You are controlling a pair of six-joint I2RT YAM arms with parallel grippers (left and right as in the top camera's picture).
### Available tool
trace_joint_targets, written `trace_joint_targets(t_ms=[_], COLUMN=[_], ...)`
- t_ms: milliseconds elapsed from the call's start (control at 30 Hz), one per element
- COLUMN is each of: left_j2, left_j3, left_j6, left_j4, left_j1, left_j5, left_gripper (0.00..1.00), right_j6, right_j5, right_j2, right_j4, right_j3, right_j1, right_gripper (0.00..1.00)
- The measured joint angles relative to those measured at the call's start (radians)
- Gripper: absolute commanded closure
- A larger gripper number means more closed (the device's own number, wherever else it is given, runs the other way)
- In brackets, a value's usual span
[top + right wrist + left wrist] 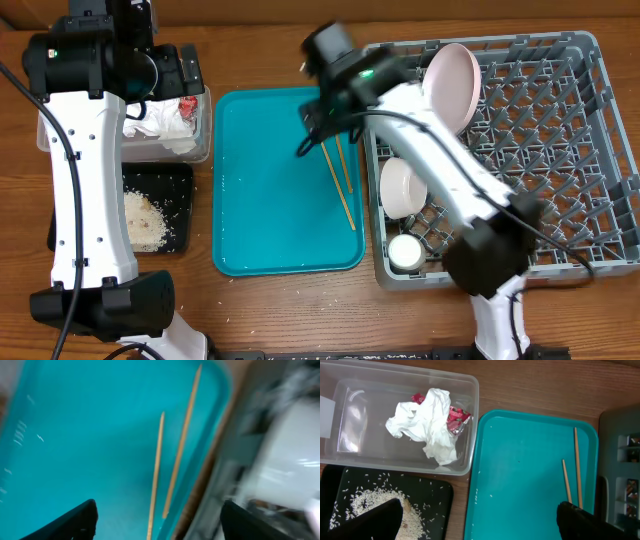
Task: Sort waste into correct bins and load items into the dishwasher
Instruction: 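Reach the right gripper to the chopsticks and grasp one chopstick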
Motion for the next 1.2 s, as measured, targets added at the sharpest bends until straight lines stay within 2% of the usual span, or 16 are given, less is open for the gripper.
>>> trace_joint_targets(t_ms=[100, 300, 500, 833, 1067, 1133, 1200], left_j2=[0.000, 0.000, 0.000, 0.000, 0.000, 0.000, 0.000], left_j3=[0.000, 0.000, 0.000, 0.000, 0.000, 0.000, 0.000], left_j6=[0.000, 0.000, 0.000, 0.000, 0.000, 0.000, 0.000], left_j4=[0.000, 0.000, 0.000, 0.000, 0.000, 0.000, 0.000], left_j1=[0.000, 0.000, 0.000, 0.000, 0.000, 0.000, 0.000], left_j5=[0.000, 0.000, 0.000, 0.000, 0.000, 0.000, 0.000], left_gripper=[0.00, 0.00, 0.00, 0.00, 0.00, 0.00, 0.00], right_j6=[-0.014, -0.057, -0.105, -0.191, -0.215, -0.215, -0.216], right_j5=[-0.005, -0.010, -0.018, -0.080, -0.093, -0.092, -0.092], right_j2=[0.084, 0.143, 0.159, 0.159, 0.159, 0.156, 0.148], right_j4=[-0.006, 0.003, 0.060, 0.120, 0.148, 0.158, 0.169], right_j3=[-0.041, -0.105, -0.169, -0.293, -0.344, -0.351, -0.365], right_j1=[0.017, 0.016, 0.016, 0.018, 0.024, 0.024, 0.024], right_gripper=[0.28, 0.32, 0.39, 0.43, 0.58, 0.64, 0.76])
